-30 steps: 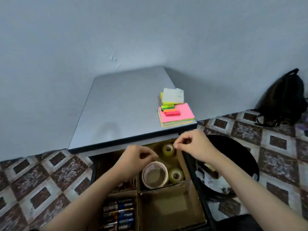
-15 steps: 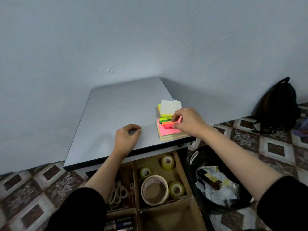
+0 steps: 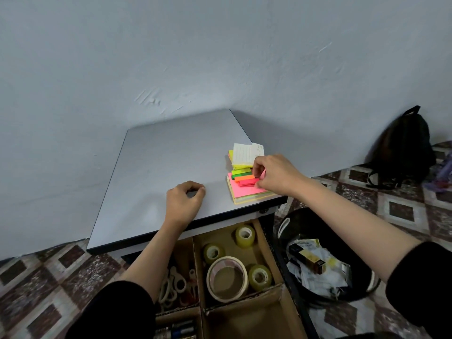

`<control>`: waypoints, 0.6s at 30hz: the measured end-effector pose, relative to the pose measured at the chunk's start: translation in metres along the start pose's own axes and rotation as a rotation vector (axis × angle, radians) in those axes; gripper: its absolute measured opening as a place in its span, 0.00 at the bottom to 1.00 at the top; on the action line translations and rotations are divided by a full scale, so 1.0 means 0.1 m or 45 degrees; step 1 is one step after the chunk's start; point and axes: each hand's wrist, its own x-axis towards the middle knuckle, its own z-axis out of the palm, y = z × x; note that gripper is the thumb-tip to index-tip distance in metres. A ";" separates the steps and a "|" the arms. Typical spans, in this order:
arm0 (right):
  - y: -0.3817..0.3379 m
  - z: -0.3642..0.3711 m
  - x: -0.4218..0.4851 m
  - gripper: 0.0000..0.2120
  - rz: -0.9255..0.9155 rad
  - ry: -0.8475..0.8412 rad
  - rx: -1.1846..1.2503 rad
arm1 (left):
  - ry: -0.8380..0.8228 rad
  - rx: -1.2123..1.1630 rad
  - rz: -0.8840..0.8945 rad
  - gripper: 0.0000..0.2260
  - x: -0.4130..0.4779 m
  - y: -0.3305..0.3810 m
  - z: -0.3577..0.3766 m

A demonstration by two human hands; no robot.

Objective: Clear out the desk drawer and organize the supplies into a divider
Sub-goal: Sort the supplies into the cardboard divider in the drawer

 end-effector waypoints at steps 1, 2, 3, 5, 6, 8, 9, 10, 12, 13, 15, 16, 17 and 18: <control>-0.01 0.00 0.00 0.07 -0.006 0.003 -0.015 | 0.004 -0.003 -0.002 0.08 0.00 0.00 0.00; -0.02 0.00 0.00 0.07 -0.012 0.006 -0.033 | 0.008 -0.006 -0.002 0.08 0.00 0.00 0.00; -0.02 0.00 0.01 0.08 -0.022 0.007 -0.049 | 0.012 -0.006 0.000 0.08 0.01 0.00 0.00; -0.03 0.00 0.01 0.07 -0.057 0.006 -0.074 | 0.019 -0.001 0.006 0.08 0.01 0.00 0.00; -0.04 0.00 0.01 0.07 -0.076 0.007 -0.086 | 0.020 0.002 0.007 0.08 0.01 0.00 0.01; -0.06 0.00 0.00 0.08 -0.105 0.004 -0.110 | 0.021 0.003 0.008 0.08 0.01 -0.01 0.01; -0.06 0.00 0.00 0.08 -0.116 0.000 -0.119 | 0.019 0.000 0.008 0.08 0.01 -0.01 0.01; -0.06 -0.01 0.00 0.08 -0.127 -0.001 -0.124 | 0.019 -0.003 0.011 0.08 0.01 -0.01 0.01; -0.06 -0.01 0.00 0.07 -0.143 0.005 -0.111 | 0.018 -0.007 0.009 0.08 0.01 -0.01 0.01; -0.05 -0.01 -0.01 0.07 -0.147 0.013 -0.086 | 0.018 -0.011 0.006 0.08 0.01 -0.01 0.01; -0.02 -0.02 -0.01 0.06 -0.140 0.034 -0.016 | 0.018 -0.022 0.006 0.09 0.01 0.00 0.01; -0.01 -0.03 -0.02 0.05 -0.132 0.040 0.024 | 0.018 -0.025 0.006 0.09 0.00 0.00 0.01; 0.00 -0.03 -0.02 0.05 -0.127 0.046 0.064 | 0.019 -0.026 0.004 0.09 0.00 0.00 0.01; 0.02 -0.03 -0.03 0.04 -0.125 0.054 0.103 | 0.018 -0.027 0.002 0.09 0.00 0.00 0.01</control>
